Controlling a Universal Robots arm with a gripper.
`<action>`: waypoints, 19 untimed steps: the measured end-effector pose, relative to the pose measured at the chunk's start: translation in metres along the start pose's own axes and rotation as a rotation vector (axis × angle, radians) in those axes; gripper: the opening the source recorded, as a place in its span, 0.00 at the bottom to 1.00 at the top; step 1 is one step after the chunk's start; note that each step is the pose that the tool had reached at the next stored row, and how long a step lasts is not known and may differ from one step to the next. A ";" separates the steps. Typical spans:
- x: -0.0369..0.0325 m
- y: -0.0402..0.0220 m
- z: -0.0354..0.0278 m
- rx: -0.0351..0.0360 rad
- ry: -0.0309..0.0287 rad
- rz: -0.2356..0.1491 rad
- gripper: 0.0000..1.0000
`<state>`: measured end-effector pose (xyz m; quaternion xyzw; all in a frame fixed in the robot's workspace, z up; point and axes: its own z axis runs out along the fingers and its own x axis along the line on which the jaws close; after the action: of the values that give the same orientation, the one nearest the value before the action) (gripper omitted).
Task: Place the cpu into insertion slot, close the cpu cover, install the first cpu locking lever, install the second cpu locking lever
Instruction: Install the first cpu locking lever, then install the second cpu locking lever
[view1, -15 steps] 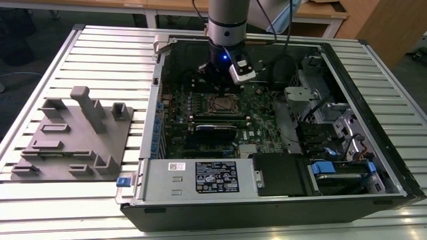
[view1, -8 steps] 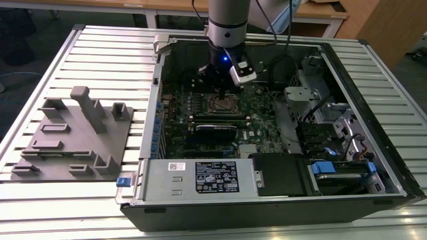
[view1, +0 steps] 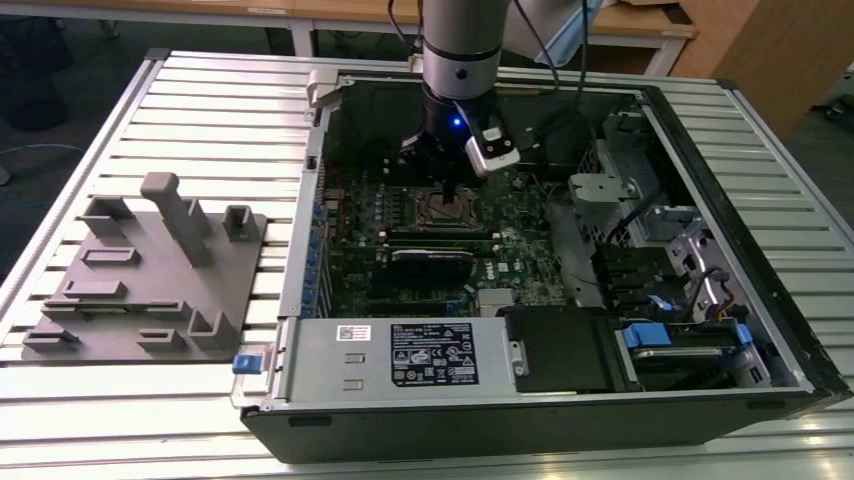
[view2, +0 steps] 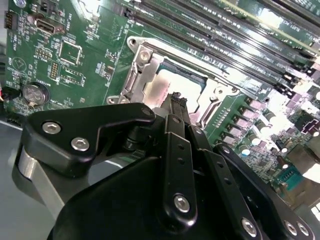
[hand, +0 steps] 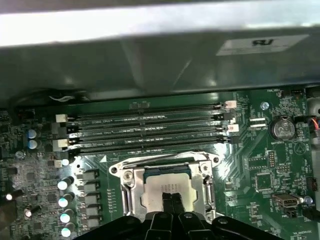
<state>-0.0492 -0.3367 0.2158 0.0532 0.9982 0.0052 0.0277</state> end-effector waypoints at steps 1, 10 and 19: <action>0.0000 0.0000 0.0000 0.0001 0.0001 0.000 0.11; -0.0005 0.0001 -0.0075 -0.0017 0.0002 0.000 0.11; -0.0005 0.0000 -0.0084 -0.0201 0.0022 0.001 0.11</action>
<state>-0.0492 -0.3368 0.2242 0.0535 0.9981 0.0153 0.0272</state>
